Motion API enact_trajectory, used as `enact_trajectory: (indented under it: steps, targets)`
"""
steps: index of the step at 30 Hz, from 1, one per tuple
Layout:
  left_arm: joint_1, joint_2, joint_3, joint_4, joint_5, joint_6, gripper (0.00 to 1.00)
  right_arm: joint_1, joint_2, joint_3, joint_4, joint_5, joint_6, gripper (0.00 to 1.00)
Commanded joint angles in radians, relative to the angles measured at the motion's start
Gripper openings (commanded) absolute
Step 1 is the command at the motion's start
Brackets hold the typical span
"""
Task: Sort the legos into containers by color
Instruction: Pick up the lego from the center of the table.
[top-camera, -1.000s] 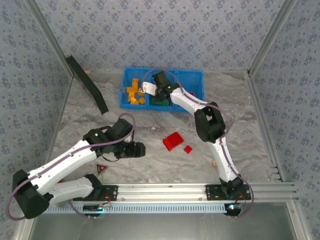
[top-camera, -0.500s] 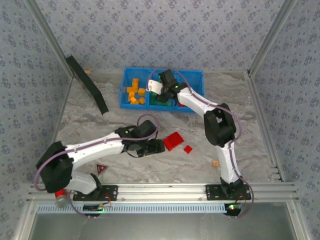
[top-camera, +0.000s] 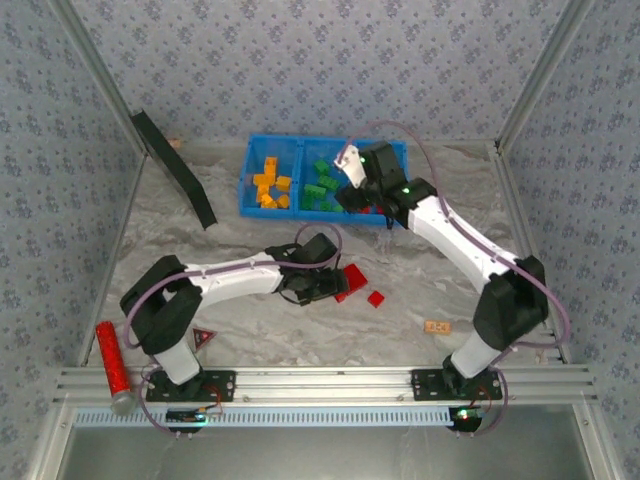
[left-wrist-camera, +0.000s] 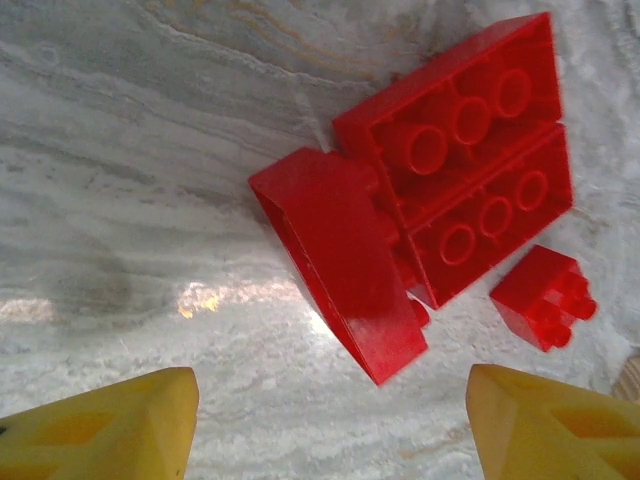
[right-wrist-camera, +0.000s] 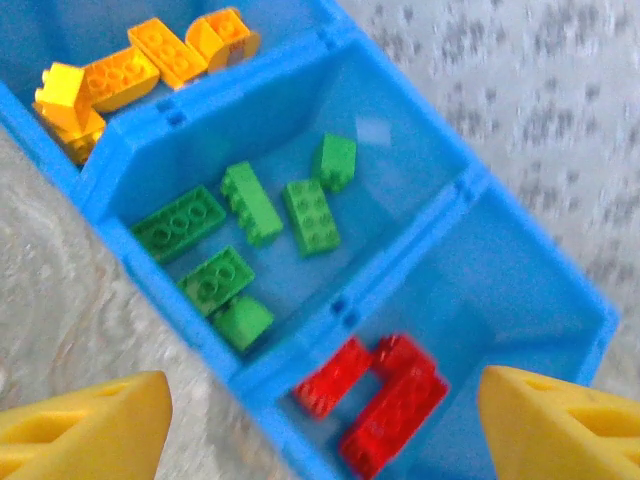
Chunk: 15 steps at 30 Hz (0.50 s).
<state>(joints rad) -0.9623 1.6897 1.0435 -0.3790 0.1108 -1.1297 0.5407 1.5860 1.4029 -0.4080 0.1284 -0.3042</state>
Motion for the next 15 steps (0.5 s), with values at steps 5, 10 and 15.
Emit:
enact_trajectory:
  steps: [5, 10, 15]
  targets:
    - [0.0, 0.096, 0.072, -0.018, -0.034, -0.007, 0.67, -0.009, -0.189, -0.191, -0.087, 0.034, 0.266, 0.81]
    - [0.003, 0.135, 0.116, -0.034, -0.033, 0.001, 0.66, -0.011, -0.247, -0.273, -0.091, 0.02, 0.285, 0.81]
    - [0.007, 0.153, 0.125, -0.066, -0.035, 0.001, 0.63, -0.01, -0.283, -0.298, -0.109, 0.037, 0.276, 0.81]
